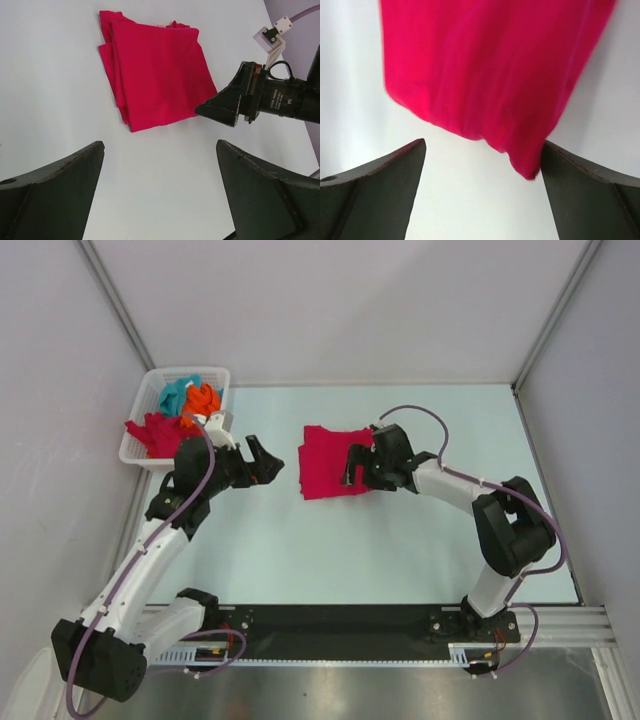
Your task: Fold and stack the t-shirts
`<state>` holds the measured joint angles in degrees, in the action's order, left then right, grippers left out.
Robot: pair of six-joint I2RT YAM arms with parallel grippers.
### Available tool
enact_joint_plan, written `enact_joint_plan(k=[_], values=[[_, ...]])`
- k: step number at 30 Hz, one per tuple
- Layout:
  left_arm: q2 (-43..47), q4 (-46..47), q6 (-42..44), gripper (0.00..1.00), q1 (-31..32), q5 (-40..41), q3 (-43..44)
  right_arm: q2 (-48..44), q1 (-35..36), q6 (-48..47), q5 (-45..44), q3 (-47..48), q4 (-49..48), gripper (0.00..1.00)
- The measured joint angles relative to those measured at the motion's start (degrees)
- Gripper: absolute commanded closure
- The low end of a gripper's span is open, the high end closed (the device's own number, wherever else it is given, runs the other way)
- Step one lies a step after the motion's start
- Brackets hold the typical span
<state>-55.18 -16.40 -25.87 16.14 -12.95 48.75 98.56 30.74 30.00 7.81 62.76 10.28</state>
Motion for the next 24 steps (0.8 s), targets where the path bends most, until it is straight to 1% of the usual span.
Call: enact_joint_plan(k=[4,6,8,11,13,15,18,21,24], values=[[-0.8,-2.1,1.4,0.0,-0.8,-1.3,1.8,-3.1,-1.2,-0.1,-6.0,1.2,9.2,0.0],[-1.2,-3.3,2.0,0.0,-1.9,-2.4,3.5,-7.2,-3.2,-0.1,-7.7,0.6,13.3,0.0],[-1.5,-3.8,2.2,0.0,-3.5,-3.8,5.0,-13.8,-6.7,-0.1,-7.3,-1.4,15.9,0.0],[-1.9,-3.7,1.9,0.0,-6.1,-6.5,6.1,-24.5,-11.6,-0.1,-5.0,-4.9,15.5,0.0],[-2.7,-3.1,1.0,0.0,-7.7,-8.5,6.3,-30.4,-12.3,-0.2,-2.3,-7.6,12.7,0.0],[-4.1,-3.0,-0.3,0.0,-9.7,-10.3,6.3,-33.7,-12.0,-0.2,1.3,-9.8,8.5,0.0],[-6.1,-3.9,-1.0,0.0,-12.3,-11.0,6.9,-32.8,-11.2,-0.2,6.4,-10.5,2.4,0.0],[-6.7,-4.8,-0.4,0.0,-13.2,-9.7,7.9,-28.8,-10.1,0.4,8.0,-9.8,-1.6,0.0],[-6.2,-4.4,1.0,0.0,-13.3,-7.8,7.8,-24.0,-8.5,3.0,9.7,-9.6,-7.5,0.0]])
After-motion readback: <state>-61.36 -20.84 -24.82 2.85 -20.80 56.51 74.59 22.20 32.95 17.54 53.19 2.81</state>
